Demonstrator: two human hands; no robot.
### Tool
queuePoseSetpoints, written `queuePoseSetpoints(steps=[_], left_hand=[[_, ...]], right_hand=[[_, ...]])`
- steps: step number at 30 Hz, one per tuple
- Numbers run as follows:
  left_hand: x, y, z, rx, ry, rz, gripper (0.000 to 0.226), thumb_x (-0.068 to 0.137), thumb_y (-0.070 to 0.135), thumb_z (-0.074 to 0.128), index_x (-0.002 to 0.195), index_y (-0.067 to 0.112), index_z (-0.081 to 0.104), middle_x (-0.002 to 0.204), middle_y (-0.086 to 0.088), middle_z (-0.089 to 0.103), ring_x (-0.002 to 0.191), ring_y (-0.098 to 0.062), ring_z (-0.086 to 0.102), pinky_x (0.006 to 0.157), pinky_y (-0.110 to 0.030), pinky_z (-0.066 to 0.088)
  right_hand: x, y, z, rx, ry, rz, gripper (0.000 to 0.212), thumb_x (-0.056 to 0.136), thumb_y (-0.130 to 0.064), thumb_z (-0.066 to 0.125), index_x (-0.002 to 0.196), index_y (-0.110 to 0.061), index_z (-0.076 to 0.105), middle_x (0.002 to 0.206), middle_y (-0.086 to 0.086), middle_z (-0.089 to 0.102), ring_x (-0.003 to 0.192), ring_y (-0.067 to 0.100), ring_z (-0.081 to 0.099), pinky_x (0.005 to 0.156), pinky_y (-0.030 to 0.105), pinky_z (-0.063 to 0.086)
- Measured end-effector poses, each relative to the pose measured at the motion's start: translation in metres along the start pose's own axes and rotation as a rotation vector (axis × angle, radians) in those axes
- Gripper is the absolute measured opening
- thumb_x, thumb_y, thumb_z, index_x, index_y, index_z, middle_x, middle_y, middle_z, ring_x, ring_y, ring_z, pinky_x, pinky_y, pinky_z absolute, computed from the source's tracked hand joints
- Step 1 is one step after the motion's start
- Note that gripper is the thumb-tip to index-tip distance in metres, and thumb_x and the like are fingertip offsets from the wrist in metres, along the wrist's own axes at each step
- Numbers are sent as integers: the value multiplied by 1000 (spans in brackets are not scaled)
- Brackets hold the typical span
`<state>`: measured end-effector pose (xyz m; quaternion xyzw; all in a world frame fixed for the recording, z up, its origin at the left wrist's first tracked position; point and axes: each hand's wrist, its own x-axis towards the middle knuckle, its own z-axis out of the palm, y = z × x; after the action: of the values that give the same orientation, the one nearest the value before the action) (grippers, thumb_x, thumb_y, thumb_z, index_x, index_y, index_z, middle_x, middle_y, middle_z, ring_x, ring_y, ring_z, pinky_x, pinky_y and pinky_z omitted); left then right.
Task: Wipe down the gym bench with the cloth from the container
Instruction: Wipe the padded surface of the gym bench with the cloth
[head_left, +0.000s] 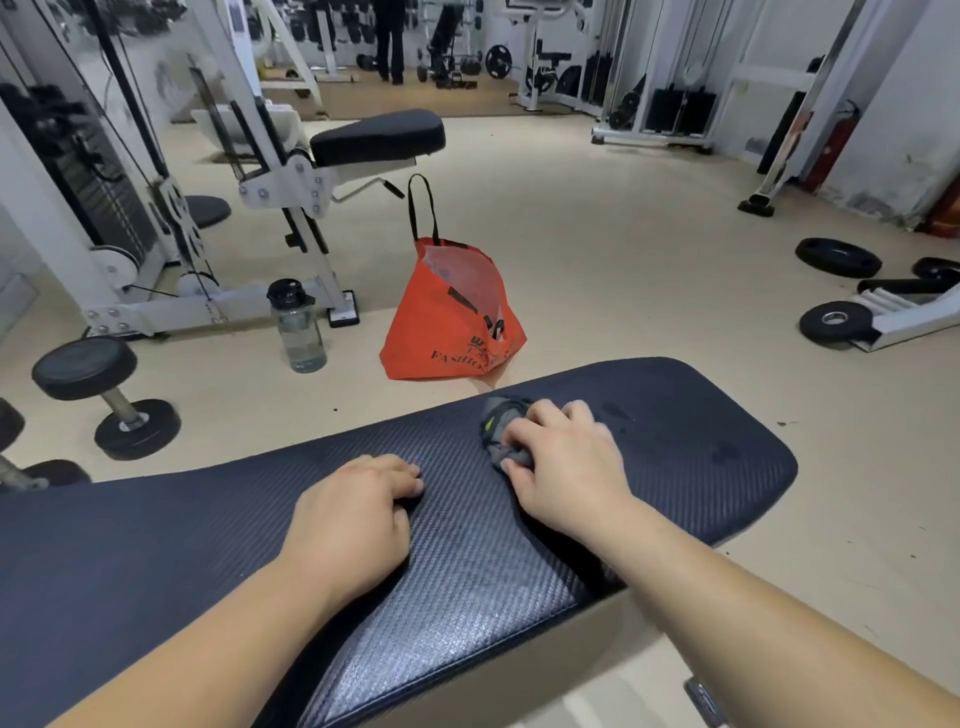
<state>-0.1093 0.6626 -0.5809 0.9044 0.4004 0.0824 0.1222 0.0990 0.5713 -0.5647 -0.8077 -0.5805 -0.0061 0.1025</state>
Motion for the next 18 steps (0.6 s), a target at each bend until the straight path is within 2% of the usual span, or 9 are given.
queuePoseSetpoints(steps=[1, 5, 7, 11, 13, 16, 18], left_hand=[[-1, 1, -1, 2, 4, 4, 44, 87, 18, 52, 121, 37, 73, 133, 29, 62, 129, -2, 52, 99, -28, 52], [0, 2, -1, 21, -9, 16, 46, 82, 26, 44, 116, 35, 74, 123, 24, 64, 122, -8, 56, 93, -31, 53], [1, -2, 2, 2, -10, 17, 51, 80, 27, 41, 118, 35, 73, 128, 25, 64, 124, -7, 55, 97, -31, 53], [0, -1, 2, -11, -34, 35, 50, 85, 21, 47, 128, 34, 70, 140, 25, 58, 129, -7, 50, 103, -30, 50], [0, 1, 1, -12, -52, 36, 48, 86, 21, 48, 128, 33, 69, 140, 25, 58, 129, -8, 49, 104, -30, 49], [-1, -1, -1, -7, -63, 33, 47, 85, 23, 46, 125, 33, 70, 137, 23, 59, 126, -8, 50, 101, -31, 50], [-1, -3, -1, -15, -53, 37, 48, 86, 23, 46, 127, 33, 69, 139, 24, 58, 128, -8, 49, 102, -31, 50]], right_hand=[[3, -2, 3, 14, -10, -12, 25, 95, -48, 58, 115, -35, 66, 125, -10, 56, 118, 25, 44, 95, 42, 44], [5, -22, 4, 258, -136, -279, 18, 86, -49, 71, 100, -38, 72, 110, -18, 58, 107, 15, 44, 89, 35, 46], [20, -22, 4, 229, -124, -223, 19, 89, -51, 68, 104, -40, 71, 113, -17, 60, 109, 16, 44, 89, 34, 44], [53, -16, 13, 21, -4, 65, 25, 98, -48, 56, 117, -39, 68, 129, -9, 60, 126, 27, 44, 100, 42, 42], [59, -19, 16, 77, -56, 18, 21, 94, -47, 62, 111, -39, 71, 125, -12, 61, 124, 24, 44, 101, 42, 43], [61, -27, 9, 370, -212, -192, 11, 82, -43, 78, 92, -39, 76, 108, -21, 67, 110, 8, 45, 101, 39, 46], [63, -27, 4, 366, -235, -184, 13, 82, -47, 77, 93, -40, 76, 107, -22, 65, 111, 8, 46, 100, 36, 45]])
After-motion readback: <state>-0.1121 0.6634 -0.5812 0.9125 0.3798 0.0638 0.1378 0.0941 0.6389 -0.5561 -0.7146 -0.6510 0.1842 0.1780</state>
